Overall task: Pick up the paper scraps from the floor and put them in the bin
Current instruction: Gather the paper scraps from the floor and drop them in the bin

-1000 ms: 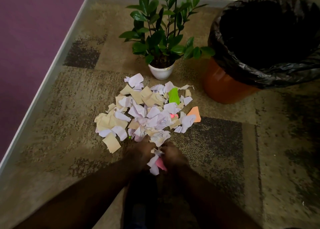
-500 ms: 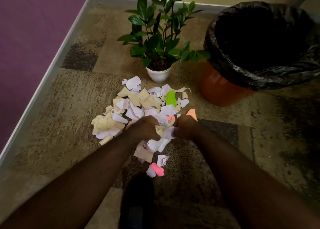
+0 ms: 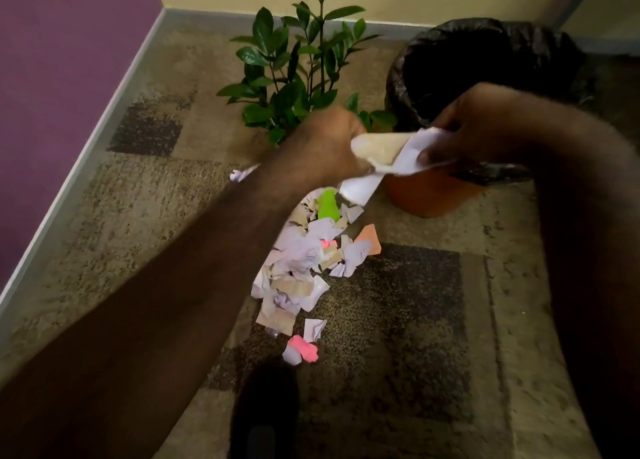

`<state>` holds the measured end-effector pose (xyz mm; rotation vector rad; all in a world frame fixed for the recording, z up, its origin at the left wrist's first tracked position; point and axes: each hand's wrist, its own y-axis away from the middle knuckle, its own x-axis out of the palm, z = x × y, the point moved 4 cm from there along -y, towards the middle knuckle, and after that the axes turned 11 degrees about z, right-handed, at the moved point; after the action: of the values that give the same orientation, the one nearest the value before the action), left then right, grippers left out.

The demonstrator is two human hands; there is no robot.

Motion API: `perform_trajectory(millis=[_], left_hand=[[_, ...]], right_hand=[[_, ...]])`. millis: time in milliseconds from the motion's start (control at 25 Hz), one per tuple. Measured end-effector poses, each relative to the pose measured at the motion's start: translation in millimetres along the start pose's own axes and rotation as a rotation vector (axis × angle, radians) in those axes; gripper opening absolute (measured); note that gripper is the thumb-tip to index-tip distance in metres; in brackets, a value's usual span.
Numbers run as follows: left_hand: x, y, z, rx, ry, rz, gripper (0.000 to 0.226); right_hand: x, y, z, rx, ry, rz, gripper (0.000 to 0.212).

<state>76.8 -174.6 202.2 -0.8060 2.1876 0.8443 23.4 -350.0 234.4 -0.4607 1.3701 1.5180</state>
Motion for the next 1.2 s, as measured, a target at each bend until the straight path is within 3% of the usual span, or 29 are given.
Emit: perform_trajectory(millis=[120,280,400,800,1000,1200], left_hand=[[-21.6,-27.8,-43.2,0.078,-0.040,-0.136,0.041],[-32.7,-68.9,-80.0,0.170,-0.149,-0.252,0.030],[-21.7,-96.0,-98.7,0.247,-0.261,-0.302,0.019],[28.8,-134.0,-108.5,0.396,-0.505,-0.202,0.033],[30.5,-133.0,-93.1,0.373,-0.446,-0.118,0.044],[25.7,-129.2,-74.6,0.335,-0.362,-0.098,0.050]], right_hand=[[-28.6,11.4,-20.4,0.021,-0.110,-0.243,0.028],[-35.7,14.0,-45.8,0.072,-0.286,-0.544,0.025],[-26.6,4.6,-66.6,0.153,-0.421,-0.664,0.025],[13.3,-24.2,-95.9,0.268,-0.440,-0.608,0.025],[18.7,-25.8,-85.3,0.204,-0.535,-0.594,0.023],[18.0,-25.9,-82.2,0.213,-0.438,-0.564,0.035]])
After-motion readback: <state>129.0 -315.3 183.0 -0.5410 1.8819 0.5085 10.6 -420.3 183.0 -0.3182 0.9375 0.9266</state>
